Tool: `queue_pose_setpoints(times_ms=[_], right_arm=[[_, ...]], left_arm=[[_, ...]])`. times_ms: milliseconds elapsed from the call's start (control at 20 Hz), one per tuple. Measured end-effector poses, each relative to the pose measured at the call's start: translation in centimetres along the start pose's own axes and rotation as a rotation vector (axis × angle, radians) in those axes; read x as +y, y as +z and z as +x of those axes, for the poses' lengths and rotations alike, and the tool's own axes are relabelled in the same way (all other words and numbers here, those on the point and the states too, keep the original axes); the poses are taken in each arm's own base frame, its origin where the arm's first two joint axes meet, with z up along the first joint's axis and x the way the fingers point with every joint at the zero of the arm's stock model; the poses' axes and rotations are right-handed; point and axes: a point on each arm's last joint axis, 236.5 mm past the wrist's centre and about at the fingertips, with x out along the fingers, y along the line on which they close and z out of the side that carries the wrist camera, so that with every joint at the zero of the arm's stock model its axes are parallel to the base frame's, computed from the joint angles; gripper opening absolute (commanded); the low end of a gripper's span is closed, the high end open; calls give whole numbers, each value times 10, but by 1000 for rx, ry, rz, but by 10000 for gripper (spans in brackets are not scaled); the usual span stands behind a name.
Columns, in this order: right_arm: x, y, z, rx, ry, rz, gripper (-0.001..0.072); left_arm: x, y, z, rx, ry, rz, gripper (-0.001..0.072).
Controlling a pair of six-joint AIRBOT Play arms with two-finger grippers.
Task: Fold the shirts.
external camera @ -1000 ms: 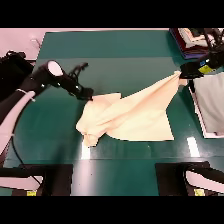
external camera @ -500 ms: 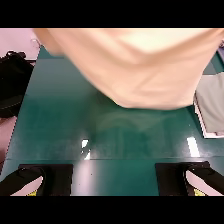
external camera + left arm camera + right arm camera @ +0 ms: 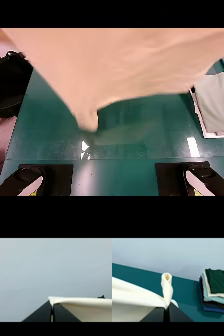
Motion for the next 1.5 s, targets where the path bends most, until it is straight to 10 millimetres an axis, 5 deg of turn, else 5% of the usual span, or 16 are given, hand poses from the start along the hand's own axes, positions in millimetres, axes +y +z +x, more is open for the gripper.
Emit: queue_pose_setpoints(times_ms=[150,300,400,550,700,750,800,850,1000,1150,1300,1500], right_arm=[[-6,-11,22,75,-14,7,20],[-12,-55,68,249,-20,37,20],[-15,-103,105,418,-20,67,21],[-16,-183,157,668,-15,104,23],[-16,-260,202,869,-7,130,25],[-15,-281,214,920,0,139,109],[-13,-299,225,958,10,150,290],[-12,-311,235,983,22,159,363],[-7,-329,258,1016,72,205,362],[-4,-326,259,1017,138,267,361],[-3,-323,240,1020,193,320,289],[7,-330,201,1037,238,353,286]], left_arm=[[5,-14,25,21,17,10,25],[15,-72,76,163,47,34,26],[23,-144,117,338,67,52,26],[29,-289,167,643,71,62,27],[30,-426,184,912,68,45,52],[31,-462,183,984,69,36,315],[34,-488,181,1035,74,27,563],[39,-510,176,1089,81,14,564],[60,-536,162,1174,118,-32,564],[95,-531,132,1254,187,-83,564],[110,-518,94,1315,207,-185,564],[90,-535,19,1444,165,-301,565]])
